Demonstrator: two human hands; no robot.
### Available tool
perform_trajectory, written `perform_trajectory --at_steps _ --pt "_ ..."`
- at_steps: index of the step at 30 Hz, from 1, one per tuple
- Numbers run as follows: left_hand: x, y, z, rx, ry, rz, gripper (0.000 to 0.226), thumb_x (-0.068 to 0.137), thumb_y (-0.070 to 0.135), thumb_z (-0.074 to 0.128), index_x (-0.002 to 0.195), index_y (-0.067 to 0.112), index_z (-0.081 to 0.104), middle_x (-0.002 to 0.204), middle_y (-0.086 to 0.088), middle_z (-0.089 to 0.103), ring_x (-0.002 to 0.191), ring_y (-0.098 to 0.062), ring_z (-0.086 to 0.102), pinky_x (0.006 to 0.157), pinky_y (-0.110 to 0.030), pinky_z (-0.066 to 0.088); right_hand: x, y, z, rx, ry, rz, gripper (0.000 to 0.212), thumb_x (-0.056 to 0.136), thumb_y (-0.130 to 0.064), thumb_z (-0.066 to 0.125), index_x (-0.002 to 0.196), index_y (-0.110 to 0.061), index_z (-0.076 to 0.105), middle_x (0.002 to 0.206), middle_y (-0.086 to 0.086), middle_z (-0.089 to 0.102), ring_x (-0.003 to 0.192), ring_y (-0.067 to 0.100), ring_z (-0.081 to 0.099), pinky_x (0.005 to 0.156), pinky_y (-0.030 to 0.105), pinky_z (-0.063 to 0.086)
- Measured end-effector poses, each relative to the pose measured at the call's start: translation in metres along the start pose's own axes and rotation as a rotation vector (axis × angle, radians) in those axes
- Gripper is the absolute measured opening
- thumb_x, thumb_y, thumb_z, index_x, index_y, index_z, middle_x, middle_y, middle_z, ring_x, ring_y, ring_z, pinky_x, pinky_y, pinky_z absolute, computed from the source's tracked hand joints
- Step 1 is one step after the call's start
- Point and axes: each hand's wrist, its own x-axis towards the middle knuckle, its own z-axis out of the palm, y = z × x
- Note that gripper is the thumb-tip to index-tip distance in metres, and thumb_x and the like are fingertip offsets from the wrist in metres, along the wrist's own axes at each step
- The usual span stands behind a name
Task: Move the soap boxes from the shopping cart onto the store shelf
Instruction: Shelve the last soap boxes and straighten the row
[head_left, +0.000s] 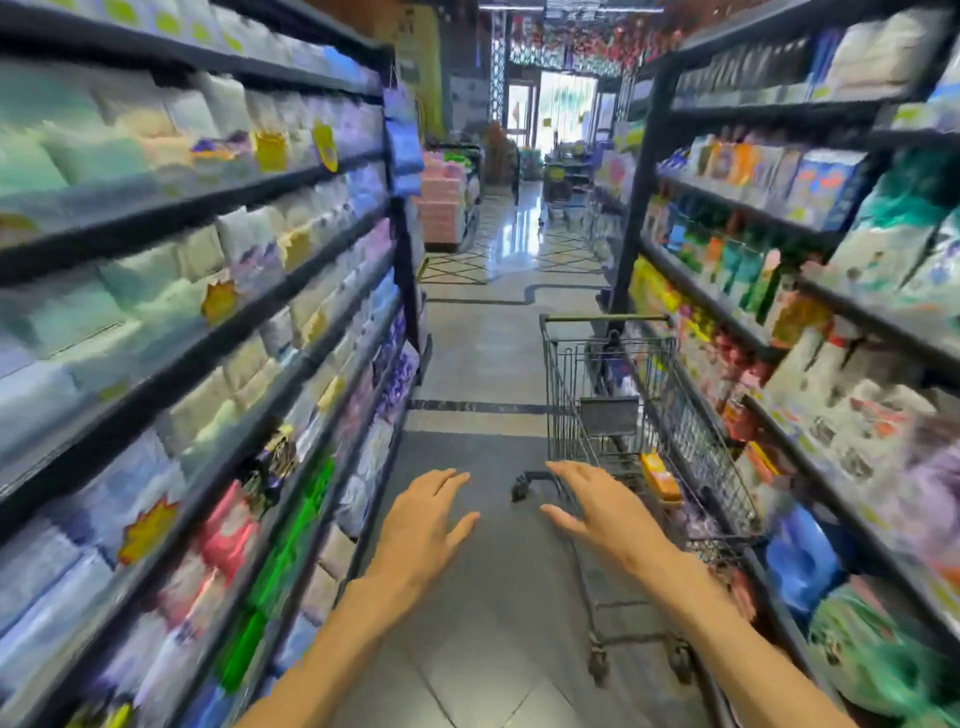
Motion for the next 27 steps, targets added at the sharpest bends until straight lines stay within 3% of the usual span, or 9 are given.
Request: perform_trajectory --at_steps 5,8,13,15,18,27 --pt "0.118 -0.029 0.022 0.004 -0.052 -0.046 0.068 0.093 0.063 0.037 0.147 0.021 0.047 0.148 -0.001 0.05 0.139 -0.022 0.045 0.114 -0.038 0.039 0.117 0.059 0.008 0.024 -0.013 0.015 0.067 0.095 -0.058 0.049 0.152 -0.026 0.033 0.151 -0.005 0.044 0.135 0.016 0.045 0.105 0.038 0.045" --pt "0.188 -0.036 0.033 0.005 -0.053 -0.039 0.062 0.097 0.057 0.045 0.149 0.022 0.044 0.15 0.002 0.047 0.141 -0.019 0.041 0.115 -0.036 0.037 0.177 0.09 0.0 0.035 0.002 0.035 0.065 0.096 -0.058 0.049 0.151 -0.027 0.034 0.149 -0.006 0.047 0.133 0.015 0.046 0.104 0.038 0.046" --pt "0.309 -0.047 0.066 -0.03 -0.086 0.024 0.073 0.092 0.067 0.029 0.146 0.023 0.047 0.146 0.005 0.051 0.137 -0.016 0.046 0.112 -0.035 0.041 0.259 0.153 -0.01 0.026 -0.001 0.116 0.063 0.096 -0.056 0.049 0.151 -0.027 0.034 0.148 -0.006 0.046 0.134 0.015 0.045 0.105 0.038 0.046" --pt "0.36 -0.049 0.085 -0.064 -0.106 0.062 0.067 0.095 0.064 0.038 0.145 0.022 0.048 0.146 0.004 0.052 0.135 -0.017 0.048 0.111 -0.035 0.042 0.287 0.186 -0.009 0.015 -0.004 0.166 0.063 0.097 -0.057 0.047 0.151 -0.027 0.034 0.148 -0.006 0.047 0.133 0.016 0.047 0.103 0.038 0.047" --pt "0.439 -0.049 0.121 -0.082 -0.144 0.168 0.058 0.099 0.053 0.05 0.147 0.022 0.045 0.148 0.004 0.05 0.137 -0.016 0.046 0.112 -0.035 0.041 0.324 0.236 -0.005 -0.006 0.002 0.263 0.062 0.098 -0.057 0.047 0.15 -0.027 0.034 0.147 -0.006 0.048 0.129 0.015 0.051 0.099 0.036 0.049" --pt "0.665 0.003 0.228 -0.135 -0.376 0.565 0.057 0.1 0.052 0.048 0.147 0.019 0.045 0.146 0.0 0.051 0.135 -0.021 0.047 0.107 -0.036 0.043 0.386 0.366 -0.003 0.046 0.102 0.74 0.061 0.094 -0.063 0.048 0.147 -0.037 0.034 0.14 -0.011 0.053 0.125 0.013 0.055 0.093 0.038 0.053"
